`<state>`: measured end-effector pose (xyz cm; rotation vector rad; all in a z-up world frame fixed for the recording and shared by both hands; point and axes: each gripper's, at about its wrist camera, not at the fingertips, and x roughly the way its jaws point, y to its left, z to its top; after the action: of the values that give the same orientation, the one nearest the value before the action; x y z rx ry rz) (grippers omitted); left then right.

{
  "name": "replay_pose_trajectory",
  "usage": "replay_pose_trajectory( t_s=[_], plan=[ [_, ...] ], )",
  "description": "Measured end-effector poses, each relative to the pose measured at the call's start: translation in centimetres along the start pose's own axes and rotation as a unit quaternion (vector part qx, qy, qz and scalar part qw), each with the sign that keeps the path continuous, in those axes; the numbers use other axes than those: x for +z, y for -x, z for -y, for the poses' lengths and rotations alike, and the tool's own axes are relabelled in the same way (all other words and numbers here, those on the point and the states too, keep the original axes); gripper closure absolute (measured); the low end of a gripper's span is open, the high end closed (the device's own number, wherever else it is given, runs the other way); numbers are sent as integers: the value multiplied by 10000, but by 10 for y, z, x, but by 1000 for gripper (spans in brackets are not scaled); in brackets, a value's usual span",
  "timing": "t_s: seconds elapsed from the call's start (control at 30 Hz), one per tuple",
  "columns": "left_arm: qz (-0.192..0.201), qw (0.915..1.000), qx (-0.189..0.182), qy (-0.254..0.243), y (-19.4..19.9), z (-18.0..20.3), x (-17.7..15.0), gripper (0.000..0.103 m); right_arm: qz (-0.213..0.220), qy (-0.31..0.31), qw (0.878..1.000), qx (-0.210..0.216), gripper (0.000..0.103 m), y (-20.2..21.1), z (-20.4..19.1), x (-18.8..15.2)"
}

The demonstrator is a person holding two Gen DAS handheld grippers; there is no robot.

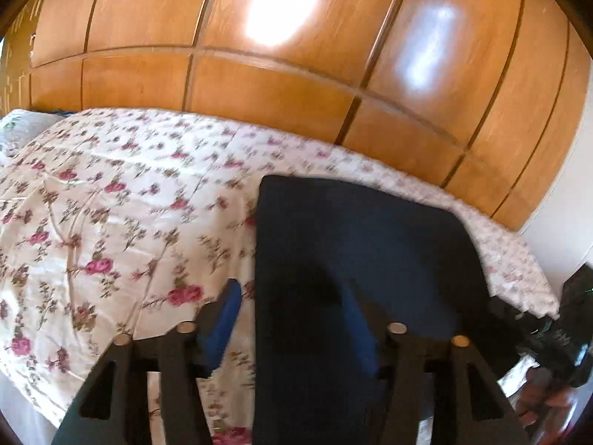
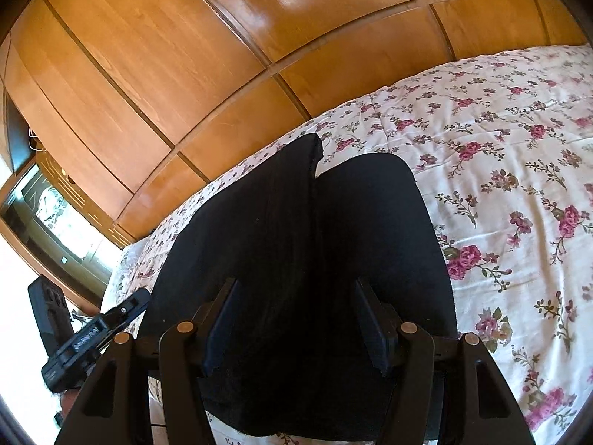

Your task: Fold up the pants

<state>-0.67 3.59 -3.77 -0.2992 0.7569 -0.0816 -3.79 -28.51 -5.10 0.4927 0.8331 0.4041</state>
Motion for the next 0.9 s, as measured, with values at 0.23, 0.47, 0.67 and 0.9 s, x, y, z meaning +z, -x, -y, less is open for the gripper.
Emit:
replay_pose_trajectory(
  t_s=[0.23, 0.47, 0.67, 0.9],
  plan=[
    [-88, 9999, -100, -57, -6, -5, -7, 44, 4, -34, 10000, 42, 40, 0, 1, 0],
    [-118, 9999, -61, -54, -8, -3, -9, 41, -12, -32, 9999, 131, 40, -3, -2, 2],
    [-129, 9999, -43, -8, -9, -4, -10, 40, -52, 15, 10000, 22, 54, -9, -2, 1],
    [-132, 9999, -3, -19, -10, -3, -11, 38, -91, -33, 9998, 160, 58, -7, -1, 1]
  ],
)
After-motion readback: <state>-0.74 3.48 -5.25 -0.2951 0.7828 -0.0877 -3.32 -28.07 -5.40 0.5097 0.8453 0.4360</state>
